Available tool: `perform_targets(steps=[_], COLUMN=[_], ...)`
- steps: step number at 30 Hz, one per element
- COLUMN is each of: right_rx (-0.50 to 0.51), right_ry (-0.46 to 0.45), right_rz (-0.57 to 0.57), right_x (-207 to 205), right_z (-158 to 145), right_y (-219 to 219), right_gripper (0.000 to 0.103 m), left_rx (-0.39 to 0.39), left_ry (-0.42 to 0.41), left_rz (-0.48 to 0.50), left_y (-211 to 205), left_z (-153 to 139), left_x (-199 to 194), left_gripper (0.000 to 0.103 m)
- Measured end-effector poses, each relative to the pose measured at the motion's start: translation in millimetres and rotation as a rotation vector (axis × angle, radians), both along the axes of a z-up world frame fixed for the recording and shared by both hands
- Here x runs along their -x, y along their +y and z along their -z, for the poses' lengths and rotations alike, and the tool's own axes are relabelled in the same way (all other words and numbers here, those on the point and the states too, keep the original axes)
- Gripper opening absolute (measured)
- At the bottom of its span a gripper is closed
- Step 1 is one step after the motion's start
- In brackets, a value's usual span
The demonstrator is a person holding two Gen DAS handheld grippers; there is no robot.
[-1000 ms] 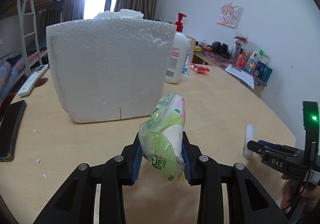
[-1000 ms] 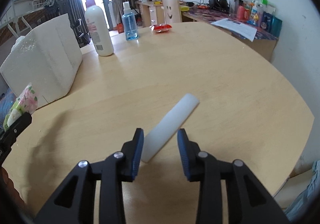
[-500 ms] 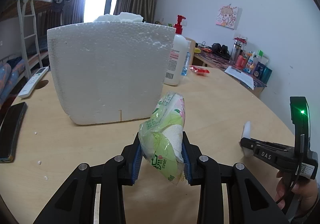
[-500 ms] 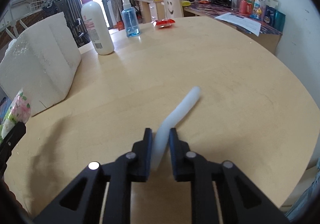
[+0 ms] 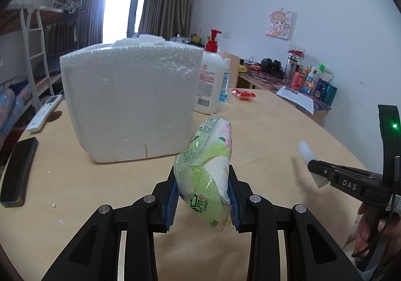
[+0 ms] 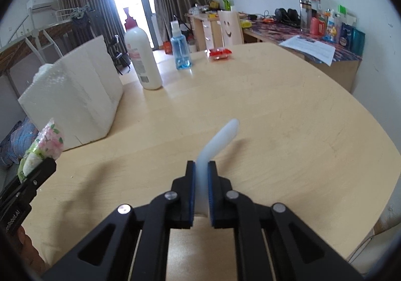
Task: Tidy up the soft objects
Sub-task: 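Carry the white strip and green packet in both grippers to the foam box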
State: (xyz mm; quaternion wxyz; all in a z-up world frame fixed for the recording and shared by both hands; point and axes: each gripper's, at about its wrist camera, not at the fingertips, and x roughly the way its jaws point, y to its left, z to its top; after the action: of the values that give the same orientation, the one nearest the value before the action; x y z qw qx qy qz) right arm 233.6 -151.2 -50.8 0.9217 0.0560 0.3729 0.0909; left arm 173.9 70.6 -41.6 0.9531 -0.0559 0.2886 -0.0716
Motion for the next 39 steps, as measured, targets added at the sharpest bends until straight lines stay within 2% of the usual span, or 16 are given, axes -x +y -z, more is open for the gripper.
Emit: perform_targets(steps=[19,39], right_rx=[-0.040,-0.073], right_ry=[-0.141,-0.253], right_rz=[-0.168,-0.427], right_x=[30,58], right_z=[-38,-65], right_y=[13,76], right_gripper=[0.012,0.012], left_rx=[-0.068,-0.141], left_ry=[-0.120,-0.188], left_rz=[-0.083,-0.270], left_y=[5,40], left_z=[-34,-60], left_x=[46,81], left_gripper=[0.036,0.036])
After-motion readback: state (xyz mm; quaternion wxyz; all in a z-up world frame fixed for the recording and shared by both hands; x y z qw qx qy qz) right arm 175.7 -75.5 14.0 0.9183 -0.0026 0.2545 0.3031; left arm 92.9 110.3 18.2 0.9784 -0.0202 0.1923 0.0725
